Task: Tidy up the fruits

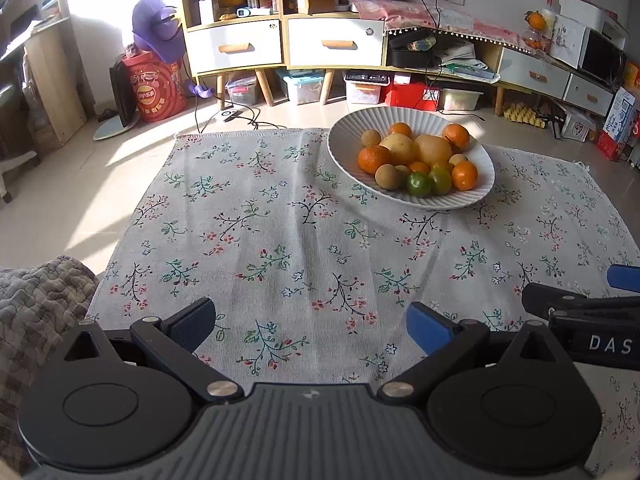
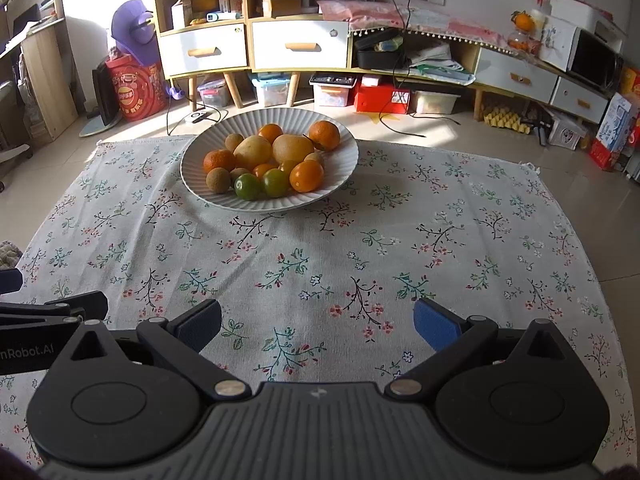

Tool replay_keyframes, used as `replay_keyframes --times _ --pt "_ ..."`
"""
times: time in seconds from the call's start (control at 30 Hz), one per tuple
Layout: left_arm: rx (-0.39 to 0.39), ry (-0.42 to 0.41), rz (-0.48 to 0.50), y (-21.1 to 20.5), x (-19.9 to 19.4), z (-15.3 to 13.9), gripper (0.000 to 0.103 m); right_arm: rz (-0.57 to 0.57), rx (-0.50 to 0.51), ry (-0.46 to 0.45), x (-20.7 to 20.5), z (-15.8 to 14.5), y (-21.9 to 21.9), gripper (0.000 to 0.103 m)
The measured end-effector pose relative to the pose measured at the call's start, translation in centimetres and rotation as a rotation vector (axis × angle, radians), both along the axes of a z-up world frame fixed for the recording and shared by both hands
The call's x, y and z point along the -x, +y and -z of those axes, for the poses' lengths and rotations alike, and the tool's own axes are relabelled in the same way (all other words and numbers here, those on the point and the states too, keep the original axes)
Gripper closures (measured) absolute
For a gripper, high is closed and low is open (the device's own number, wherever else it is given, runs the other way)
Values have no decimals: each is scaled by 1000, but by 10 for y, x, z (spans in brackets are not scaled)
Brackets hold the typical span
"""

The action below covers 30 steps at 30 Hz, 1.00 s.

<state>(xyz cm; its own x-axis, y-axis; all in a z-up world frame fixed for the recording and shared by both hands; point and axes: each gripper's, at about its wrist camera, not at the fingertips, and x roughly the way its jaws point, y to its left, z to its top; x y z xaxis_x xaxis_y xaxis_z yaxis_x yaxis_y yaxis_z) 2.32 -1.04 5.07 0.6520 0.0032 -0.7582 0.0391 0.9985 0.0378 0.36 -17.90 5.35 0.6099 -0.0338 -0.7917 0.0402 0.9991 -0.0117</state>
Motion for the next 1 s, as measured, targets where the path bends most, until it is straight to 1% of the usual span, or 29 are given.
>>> replay_keyframes --times 0.63,1.0 --pt "9 15 8 -1 2 -1 5 12 -4 -18 0 -4 -3 1" --pt "-9 6 5 -3 3 1 5 24 0 -21 0 -3 -4 1"
